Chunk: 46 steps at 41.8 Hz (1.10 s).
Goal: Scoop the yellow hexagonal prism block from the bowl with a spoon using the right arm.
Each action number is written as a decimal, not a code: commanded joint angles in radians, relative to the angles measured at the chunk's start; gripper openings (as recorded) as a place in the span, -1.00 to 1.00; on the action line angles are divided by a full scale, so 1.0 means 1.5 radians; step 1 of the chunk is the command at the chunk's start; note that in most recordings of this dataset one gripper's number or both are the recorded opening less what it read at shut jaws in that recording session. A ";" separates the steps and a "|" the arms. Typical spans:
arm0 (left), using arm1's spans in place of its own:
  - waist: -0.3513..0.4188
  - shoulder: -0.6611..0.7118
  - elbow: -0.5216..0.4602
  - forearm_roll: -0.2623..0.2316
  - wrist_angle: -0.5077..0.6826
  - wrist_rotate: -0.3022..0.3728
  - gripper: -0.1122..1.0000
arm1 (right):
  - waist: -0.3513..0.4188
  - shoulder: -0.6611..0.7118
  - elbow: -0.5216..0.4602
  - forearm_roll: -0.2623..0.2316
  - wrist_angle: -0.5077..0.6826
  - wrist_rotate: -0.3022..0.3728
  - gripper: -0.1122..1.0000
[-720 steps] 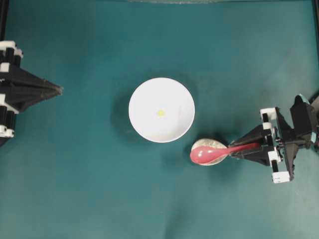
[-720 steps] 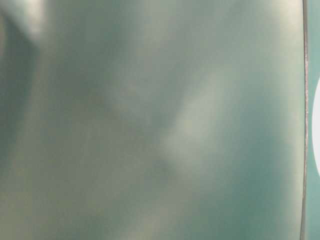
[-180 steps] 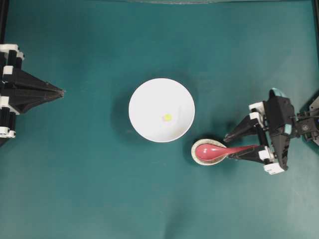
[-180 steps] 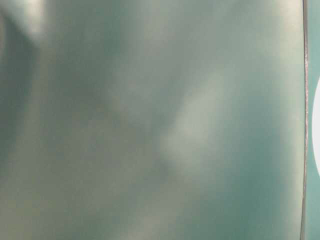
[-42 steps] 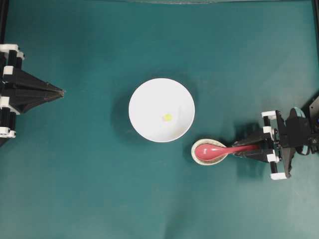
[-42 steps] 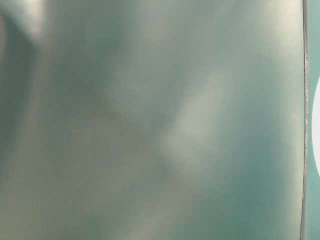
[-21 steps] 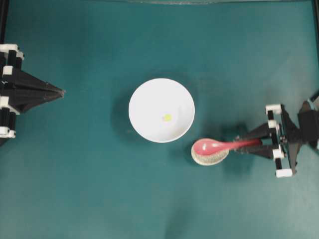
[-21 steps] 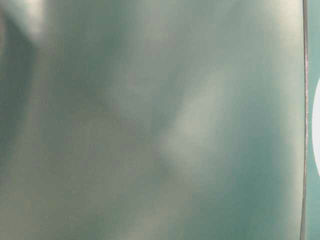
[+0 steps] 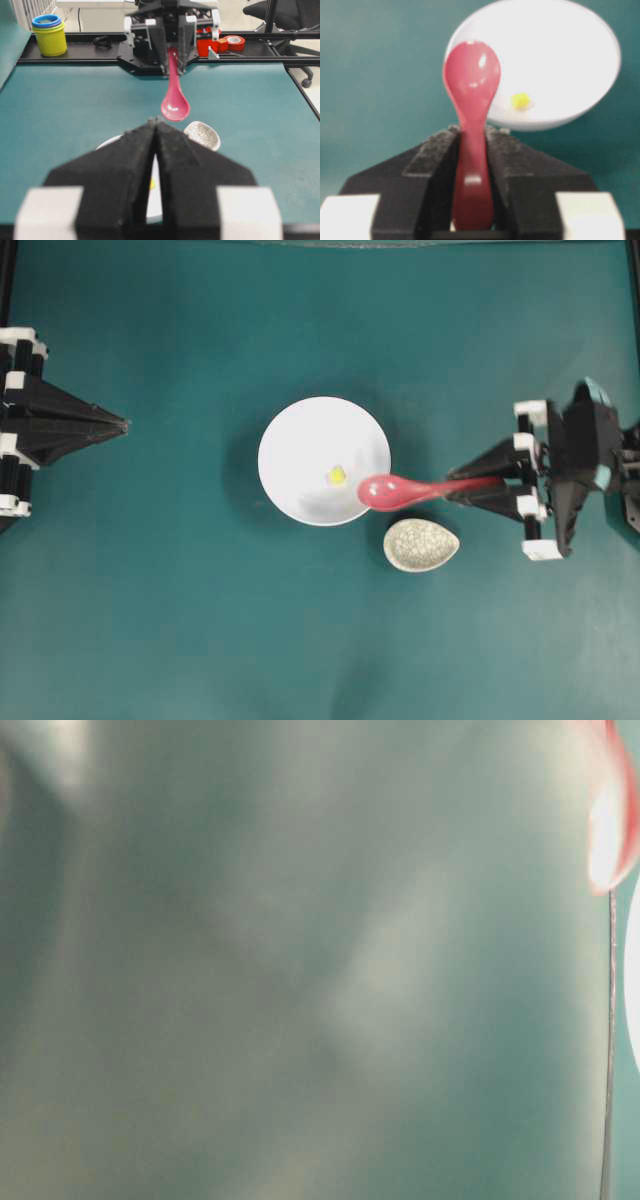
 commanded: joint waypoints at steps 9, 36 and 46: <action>0.001 0.006 -0.011 0.001 -0.006 0.001 -0.78 | -0.116 0.017 -0.157 -0.001 0.267 0.001 -0.38; 0.001 0.006 -0.012 0.001 -0.004 0.000 -0.78 | -0.195 0.242 -0.437 -0.025 0.687 0.028 -0.38; 0.000 0.006 -0.011 0.002 -0.003 0.001 -0.78 | -0.194 0.269 -0.471 -0.082 0.738 0.096 -0.38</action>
